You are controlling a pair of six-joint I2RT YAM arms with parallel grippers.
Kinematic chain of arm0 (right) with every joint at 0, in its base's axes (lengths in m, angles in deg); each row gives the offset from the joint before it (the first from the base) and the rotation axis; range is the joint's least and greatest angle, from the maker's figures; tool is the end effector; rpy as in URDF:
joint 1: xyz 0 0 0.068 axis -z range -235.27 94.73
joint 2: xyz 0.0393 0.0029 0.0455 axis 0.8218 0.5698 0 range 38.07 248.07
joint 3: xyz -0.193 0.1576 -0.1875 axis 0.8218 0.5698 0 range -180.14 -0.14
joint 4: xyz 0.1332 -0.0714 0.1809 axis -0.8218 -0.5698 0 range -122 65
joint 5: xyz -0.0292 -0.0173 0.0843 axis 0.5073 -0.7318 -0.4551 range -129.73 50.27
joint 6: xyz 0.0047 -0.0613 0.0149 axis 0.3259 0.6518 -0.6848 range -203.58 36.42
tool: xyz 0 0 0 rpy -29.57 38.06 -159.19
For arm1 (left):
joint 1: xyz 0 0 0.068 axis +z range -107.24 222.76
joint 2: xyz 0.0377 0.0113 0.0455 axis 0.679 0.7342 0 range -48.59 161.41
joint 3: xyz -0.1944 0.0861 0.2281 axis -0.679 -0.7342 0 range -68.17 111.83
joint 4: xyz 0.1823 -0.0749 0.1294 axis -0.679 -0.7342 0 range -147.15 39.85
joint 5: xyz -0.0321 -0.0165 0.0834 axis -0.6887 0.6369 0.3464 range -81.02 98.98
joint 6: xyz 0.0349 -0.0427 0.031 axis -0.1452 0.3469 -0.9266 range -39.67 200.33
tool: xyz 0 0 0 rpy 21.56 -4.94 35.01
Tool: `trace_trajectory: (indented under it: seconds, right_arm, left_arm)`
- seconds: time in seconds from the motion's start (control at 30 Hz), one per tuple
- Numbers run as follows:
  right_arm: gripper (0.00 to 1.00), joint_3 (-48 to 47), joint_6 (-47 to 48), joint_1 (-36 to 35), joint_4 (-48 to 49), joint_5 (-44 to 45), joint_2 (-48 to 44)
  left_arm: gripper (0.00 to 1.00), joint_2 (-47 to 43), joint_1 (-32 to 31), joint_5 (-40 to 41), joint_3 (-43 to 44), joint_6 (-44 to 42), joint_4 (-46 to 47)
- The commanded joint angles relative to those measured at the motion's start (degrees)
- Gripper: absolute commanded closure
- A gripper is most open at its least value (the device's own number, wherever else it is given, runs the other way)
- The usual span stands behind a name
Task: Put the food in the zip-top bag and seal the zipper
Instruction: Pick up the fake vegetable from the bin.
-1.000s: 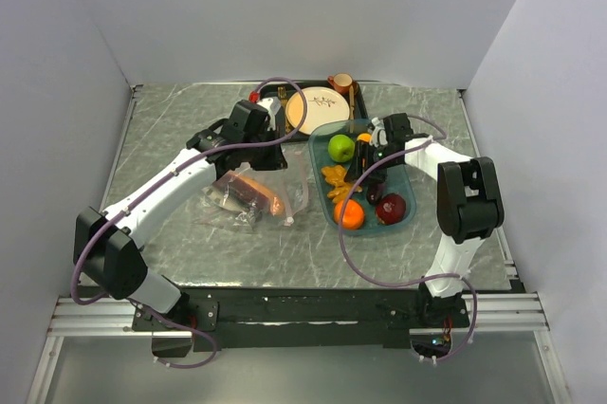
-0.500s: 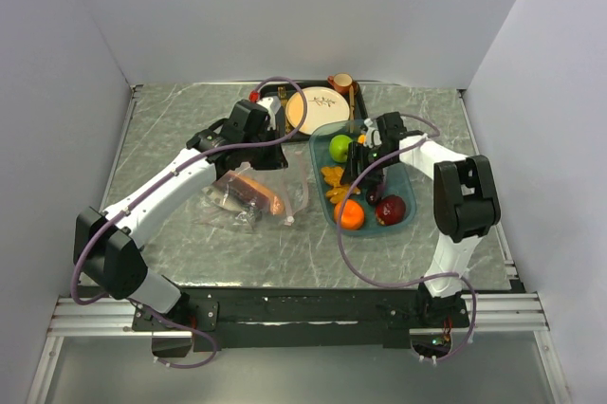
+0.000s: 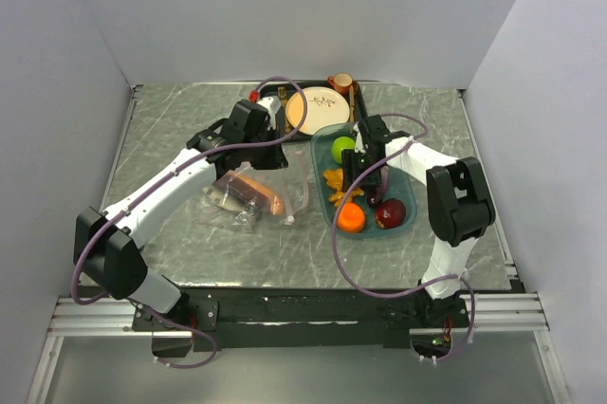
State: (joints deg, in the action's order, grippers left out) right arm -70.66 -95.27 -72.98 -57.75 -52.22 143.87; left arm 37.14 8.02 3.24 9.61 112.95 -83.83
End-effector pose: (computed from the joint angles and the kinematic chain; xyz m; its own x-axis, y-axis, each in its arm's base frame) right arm 0.3401 0.1198 0.2170 -0.9409 -0.0929 -0.3257 -0.1874 0.9438 0.2721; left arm 0.2539 -0.1821 0.3649 -0.7986 -0.0990 -0.5937 0.2350 0.8568 -0.4590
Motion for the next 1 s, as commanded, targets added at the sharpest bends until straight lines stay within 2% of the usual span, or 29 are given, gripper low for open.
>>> trace_trajectory:
  seconds: [0.0, 0.1, 0.13, 0.23, 0.43, 0.8, 0.97]
  right_arm:
    - [0.43, -1.5, -0.4, -1.1, -2.1, 2.4, 2.1]
    - [0.65, -1.3, -0.9, -1.0, -1.5, 1.2, 2.1]
    - [0.81, -1.2, -1.4, -1.0, -1.3, 1.2, 2.1]
    - [0.95, -0.8, -1.5, -1.0, -0.8, 0.6, 1.3]
    - [0.99, -0.3, -1.8, -1.0, -0.5, 0.4, -2.3]
    - [0.98, 1.5, -2.9, -0.9, -1.7, 2.6, -16.0]
    - [0.98, 1.6, -2.6, -1.0, -2.8, 2.7, -19.2]
  left_arm:
    - [0.99, -1.7, -0.2, 0.2, -0.2, 0.3, 1.8]
    - [0.99, -1.8, -0.2, 0.4, -0.2, 0.2, 1.7]
    - [0.99, -1.7, -0.2, 0.3, -0.2, 0.1, 1.7]
    - [0.99, -1.5, -0.2, 0.1, -0.1, 0.1, 1.8]
    - [0.99, -1.6, -0.3, -0.1, -0.2, 0.2, 1.9]
    - [0.99, -1.2, -0.2, -0.2, 0.8, -0.1, 1.7]
    - [0.99, -1.1, -0.2, -0.7, 0.8, 0.2, 1.9]
